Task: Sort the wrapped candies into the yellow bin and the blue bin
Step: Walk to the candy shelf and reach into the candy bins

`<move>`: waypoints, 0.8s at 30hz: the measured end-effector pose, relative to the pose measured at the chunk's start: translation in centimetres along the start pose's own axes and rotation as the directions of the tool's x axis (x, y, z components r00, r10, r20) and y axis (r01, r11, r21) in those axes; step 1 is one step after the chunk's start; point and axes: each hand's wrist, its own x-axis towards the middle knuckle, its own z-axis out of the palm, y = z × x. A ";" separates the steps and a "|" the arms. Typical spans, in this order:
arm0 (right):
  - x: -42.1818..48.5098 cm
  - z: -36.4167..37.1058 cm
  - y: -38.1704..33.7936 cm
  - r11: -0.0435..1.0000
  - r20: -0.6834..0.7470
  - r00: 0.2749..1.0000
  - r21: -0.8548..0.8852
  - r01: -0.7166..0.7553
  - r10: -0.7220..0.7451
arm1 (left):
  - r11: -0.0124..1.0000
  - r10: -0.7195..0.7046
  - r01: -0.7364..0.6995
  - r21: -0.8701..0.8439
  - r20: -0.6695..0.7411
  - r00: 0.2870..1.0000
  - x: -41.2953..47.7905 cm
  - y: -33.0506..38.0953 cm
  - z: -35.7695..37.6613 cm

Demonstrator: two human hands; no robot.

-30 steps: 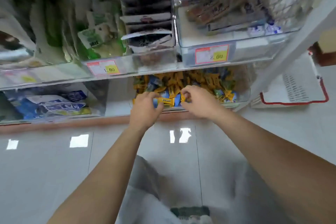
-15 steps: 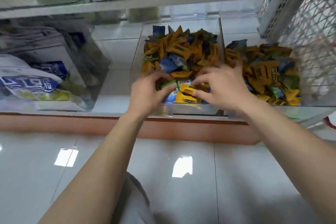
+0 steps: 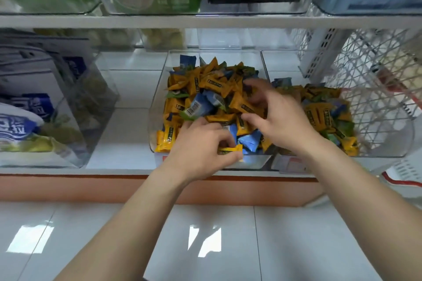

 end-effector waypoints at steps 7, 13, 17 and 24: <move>0.5 -0.2 0.7 0.996 0.021 0.996 -0.020 0.083 -0.082 | 0.999 0.035 -0.034 -0.029 0.057 0.998 0.0 -0.7 0.1; -0.3 0.5 -0.2 0.999 -0.058 0.998 -0.049 0.023 -0.026 | 0.959 0.038 -0.042 -0.280 -0.019 0.999 -1.4 -1.3 -0.9; -0.2 0.0 -0.9 0.979 0.031 0.999 -0.198 0.050 -0.045 | 0.875 -0.130 0.093 -0.475 -0.044 0.991 -1.7 -1.9 -1.2; -0.6 -0.3 0.1 0.920 0.111 0.981 -0.344 0.187 -0.157 | 0.948 -0.312 0.282 -0.149 -0.253 0.916 -0.1 -2.6 -0.9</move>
